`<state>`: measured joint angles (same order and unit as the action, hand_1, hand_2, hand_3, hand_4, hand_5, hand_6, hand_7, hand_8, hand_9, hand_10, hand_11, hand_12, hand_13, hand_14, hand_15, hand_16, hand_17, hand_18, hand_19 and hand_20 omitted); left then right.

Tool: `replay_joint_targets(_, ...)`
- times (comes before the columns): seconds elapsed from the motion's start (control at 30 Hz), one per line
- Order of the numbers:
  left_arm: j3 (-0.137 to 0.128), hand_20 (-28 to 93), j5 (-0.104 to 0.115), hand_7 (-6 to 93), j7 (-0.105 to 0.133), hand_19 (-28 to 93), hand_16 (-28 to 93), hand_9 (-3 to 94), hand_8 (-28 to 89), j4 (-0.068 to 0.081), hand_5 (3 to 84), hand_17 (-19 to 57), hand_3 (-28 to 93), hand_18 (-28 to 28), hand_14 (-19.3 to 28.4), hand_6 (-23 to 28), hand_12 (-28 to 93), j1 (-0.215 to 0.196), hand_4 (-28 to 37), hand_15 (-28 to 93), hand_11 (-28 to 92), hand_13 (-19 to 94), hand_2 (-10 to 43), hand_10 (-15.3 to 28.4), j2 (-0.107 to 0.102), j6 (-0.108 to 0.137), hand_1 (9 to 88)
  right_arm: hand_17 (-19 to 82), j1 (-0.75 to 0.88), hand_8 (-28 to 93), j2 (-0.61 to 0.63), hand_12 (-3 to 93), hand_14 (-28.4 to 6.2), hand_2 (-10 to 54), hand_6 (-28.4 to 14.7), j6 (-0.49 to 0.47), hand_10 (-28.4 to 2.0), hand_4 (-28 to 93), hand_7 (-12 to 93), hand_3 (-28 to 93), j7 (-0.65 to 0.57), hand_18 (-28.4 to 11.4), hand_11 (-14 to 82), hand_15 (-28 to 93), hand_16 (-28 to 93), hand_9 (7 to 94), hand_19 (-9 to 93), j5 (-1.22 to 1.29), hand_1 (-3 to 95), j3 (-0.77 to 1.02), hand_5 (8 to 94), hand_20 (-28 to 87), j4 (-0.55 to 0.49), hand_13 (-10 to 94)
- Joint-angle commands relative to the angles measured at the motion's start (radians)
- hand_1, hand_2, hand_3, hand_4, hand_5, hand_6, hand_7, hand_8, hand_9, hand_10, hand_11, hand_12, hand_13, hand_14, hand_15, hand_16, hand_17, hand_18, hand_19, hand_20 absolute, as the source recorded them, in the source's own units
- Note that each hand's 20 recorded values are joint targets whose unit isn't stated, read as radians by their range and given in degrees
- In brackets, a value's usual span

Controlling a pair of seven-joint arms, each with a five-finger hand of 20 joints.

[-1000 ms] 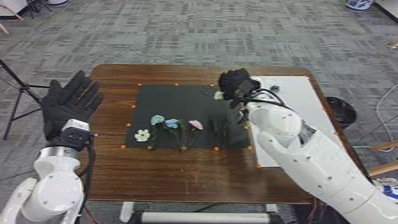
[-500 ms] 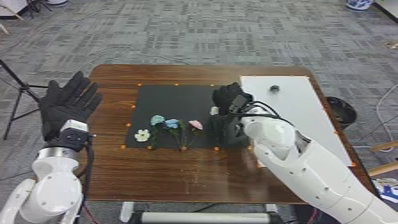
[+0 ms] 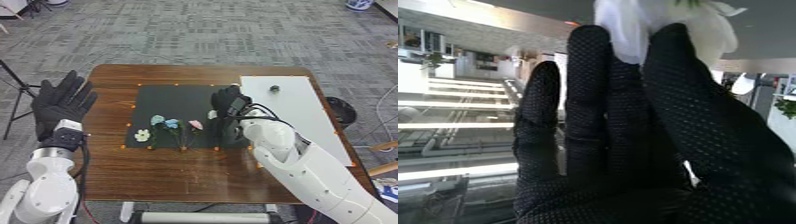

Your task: Arrange flowers

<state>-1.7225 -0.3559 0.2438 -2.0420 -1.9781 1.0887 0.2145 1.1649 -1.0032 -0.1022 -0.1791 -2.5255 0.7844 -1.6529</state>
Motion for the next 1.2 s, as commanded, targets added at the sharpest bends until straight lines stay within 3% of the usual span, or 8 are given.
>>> replay_joint_targets(0.03, 0.003, 8, 0.025, 8.9, 0.026, 38, -4, 31.0, -8, -0.008, 39.7, -8.7, 69, 15.0, 15.5, 9.3, 8, -0.012, -28.3, 22, 18, 23, 15.2, 15.0, -0.005, -0.007, 23.5, 26, 0.004, -5, 0.014, 32.6, -9.2, -9.5, 1.3, 0.001, -7.3, -28, 29, 71, 0.018, -19.7, 18.0, 51, 28, 75.1, 71, -0.026, 47.5, 0.011, 67.0, 39, -0.024, 57)
replay_joint_targets(0.4, 0.0, 8, 0.026, 9.0, 0.026, 37, -4, 30.4, -8, -0.007, 37.7, -8.6, 69, 15.1, 15.7, 9.1, 8, -0.015, -28.3, 22, 18, 22, 14.2, 15.1, -0.007, -0.009, 23.3, 25, 0.012, -15, 0.018, 24.3, -9.7, -9.5, 1.7, -0.018, -9.0, -28, 25, 75, 0.001, -20.0, 24.7, 51, 27, 71.2, 71, -0.029, 42.4, 0.035, 65.7, 39, -0.032, 56)
replay_joint_targets(0.8, -0.003, 8, 0.02, 9.3, 0.017, 37, -4, 30.5, -8, -0.003, 38.1, -8.7, 69, 15.2, 15.7, 9.1, 8, -0.013, -28.3, 22, 19, 22, 13.8, 15.2, -0.007, -0.023, 23.6, 24, 0.027, -15, 0.034, 22.1, -10.6, -9.5, 1.1, -0.052, -10.1, -28, 23, 73, -0.022, -20.8, 26.6, 53, 27, 69.5, 71, -0.008, 40.7, 0.078, 64.2, 40, -0.087, 55)
replay_joint_targets(0.9, 0.0, 8, 0.018, 9.3, 0.017, 37, -4, 30.5, -8, -0.002, 38.3, -8.8, 69, 15.2, 15.8, 9.0, 8, -0.012, -28.3, 22, 19, 22, 13.8, 15.3, -0.007, -0.025, 23.5, 24, 0.02, -15, 0.034, 22.3, -10.6, -9.5, 0.7, -0.024, -10.3, -28, 22, 73, -0.054, -20.9, 26.8, 53, 28, 69.3, 71, -0.009, 40.5, 0.09, 63.8, 40, -0.076, 55)
replay_joint_targets(1.1, 0.008, 8, 0.01, 9.3, 0.016, 37, -4, 30.5, -8, 0.0, 38.8, -8.8, 69, 15.2, 15.8, 9.0, 8, -0.008, -28.3, 22, 19, 22, 13.8, 15.3, -0.008, -0.037, 23.6, 24, -0.027, -14, 0.038, 19.7, -12.0, -9.5, -0.8, -0.019, -12.4, -28, 20, 73, -0.141, -21.7, 20.9, 52, 27, 63.2, 71, 0.026, 38.6, 0.159, 60.8, 40, 0.0, 52)
replay_joint_targets(1.2, 0.015, 8, 0.01, 9.4, 0.018, 37, -4, 30.5, -8, 0.0, 39.0, -8.8, 69, 15.2, 15.8, 8.9, 8, -0.006, -28.3, 22, 19, 22, 13.8, 15.3, -0.008, -0.032, 23.6, 24, -0.043, -13, 0.055, 17.4, -11.7, -9.5, -1.2, -0.028, -12.1, -28, 19, 76, -0.172, -21.4, 16.0, 49, 24, 58.0, 71, 0.034, 41.4, 0.2, 58.2, 39, 0.037, 50)
